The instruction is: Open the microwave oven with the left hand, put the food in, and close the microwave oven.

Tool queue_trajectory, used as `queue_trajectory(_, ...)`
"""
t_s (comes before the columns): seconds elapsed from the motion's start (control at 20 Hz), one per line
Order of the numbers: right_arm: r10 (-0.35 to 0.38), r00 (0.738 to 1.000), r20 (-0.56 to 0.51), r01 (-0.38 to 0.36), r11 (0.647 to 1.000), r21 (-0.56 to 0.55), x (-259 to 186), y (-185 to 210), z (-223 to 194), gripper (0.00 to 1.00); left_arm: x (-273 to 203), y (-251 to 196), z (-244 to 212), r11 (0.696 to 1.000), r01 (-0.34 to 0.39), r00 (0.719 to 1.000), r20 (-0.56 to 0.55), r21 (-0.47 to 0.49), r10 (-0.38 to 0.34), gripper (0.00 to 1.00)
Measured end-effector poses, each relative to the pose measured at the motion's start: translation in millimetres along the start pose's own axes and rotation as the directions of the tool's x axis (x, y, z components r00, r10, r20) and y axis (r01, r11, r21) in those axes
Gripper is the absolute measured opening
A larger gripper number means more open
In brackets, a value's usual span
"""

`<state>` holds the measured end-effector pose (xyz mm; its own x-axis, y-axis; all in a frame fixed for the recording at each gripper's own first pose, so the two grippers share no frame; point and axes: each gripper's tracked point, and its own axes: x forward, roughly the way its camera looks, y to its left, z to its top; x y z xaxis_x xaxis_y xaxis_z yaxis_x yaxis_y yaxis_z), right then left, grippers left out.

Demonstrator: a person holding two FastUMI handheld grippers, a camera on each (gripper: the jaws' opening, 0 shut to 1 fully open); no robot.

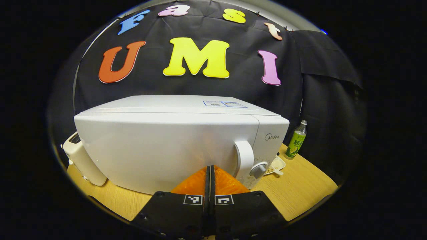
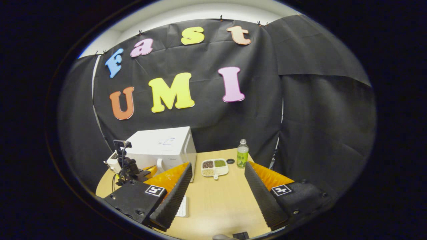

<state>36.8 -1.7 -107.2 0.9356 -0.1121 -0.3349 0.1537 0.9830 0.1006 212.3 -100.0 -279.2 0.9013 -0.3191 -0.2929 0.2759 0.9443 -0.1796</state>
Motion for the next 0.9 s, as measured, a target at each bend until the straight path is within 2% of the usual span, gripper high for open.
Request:
queue_trajectory(0.15, 0.013, 1.000, -0.007, -0.013, 1.000, -0.006, -0.1, 3.5, -4.0, 0.92, -10.7, 4.5, -1.4, 1.000, -0.012, 1.000, 0.000, 0.016, 0.012, 0.00)
queue_trajectory(0.2, 0.017, 1.000, -0.010, -0.017, 1.000, -0.006, -0.5, 5.0, -5.2, 1.00, -14.2, 6.9, -2.0, 0.999, -0.018, 1.000, -0.004, 0.028, 0.018, 0.00)
queue_trajectory(0.3, 0.021, 1.000, -0.017, -0.021, 1.000, -0.003, -1.6, 6.6, -8.6, 1.00, -26.1, 9.4, -4.9, 0.998, -0.016, 1.000, -0.012, 0.054, 0.016, 0.03)
queue_trajectory(0.35, 0.024, 0.999, -0.024, -0.024, 1.000, -0.003, -2.5, 7.7, -11.4, 0.92, -24.4, 12.1, -5.6, 0.998, -0.021, 1.000, -0.005, 0.061, 0.021, 0.33)
queue_trajectory(0.4, 0.033, 0.999, -0.018, -0.033, 0.999, 0.002, -4.2, 10.0, -11.0, 1.00, -26.3, 15.6, -6.9, 0.997, -0.038, 0.999, 0.002, 0.064, 0.038, 0.64)
queue_trajectory(0.45, 0.029, 0.999, -0.018, -0.029, 1.000, -0.001, -5.0, 9.9, -11.3, 0.92, -30.8, 18.4, -6.9, 0.997, -0.043, 0.999, 0.002, 0.062, 0.043, 0.94)
queue_trajectory(0.5, 0.032, 0.999, -0.019, -0.032, 0.999, -0.008, -5.6, 10.5, -13.4, 1.00, -34.2, 19.2, -7.8, 0.998, -0.047, 0.999, -0.001, 0.053, 0.047, 0.95)
queue_trajectory(0.55, 0.034, 0.999, -0.018, -0.034, 0.999, -0.014, -6.9, 11.9, -14.3, 0.92, -37.9, 21.3, -7.3, 0.998, -0.055, 0.998, 0.000, 0.041, 0.055, 0.96)
queue_trajectory(0.7, 0.043, 0.999, -0.005, -0.043, 0.998, -0.042, -9.9, 15.6, -15.4, 0.92, -54.0, 26.5, -5.9, 0.996, -0.081, 0.997, 0.008, 0.031, 0.080, 0.96)
queue_trajectory(0.75, 0.046, 0.999, 0.000, -0.045, 0.998, -0.051, -10.3, 17.0, -16.0, 1.00, -59.1, 27.1, -6.8, 0.995, -0.089, 0.996, 0.007, 0.035, 0.089, 0.96)
queue_trajectory(0.8, 0.050, 0.999, -0.001, -0.050, 0.997, -0.058, -10.1, 19.0, -18.9, 0.92, -65.0, 28.2, -7.6, 0.994, -0.099, 0.995, 0.002, 0.034, 0.099, 0.95)
queue_trajectory(0.9, 0.070, 0.998, -0.004, -0.070, 0.996, -0.062, -11.9, 25.9, -22.4, 0.92, -81.8, 26.4, -4.0, 0.995, -0.103, 0.995, 0.005, 0.005, 0.103, 0.96)
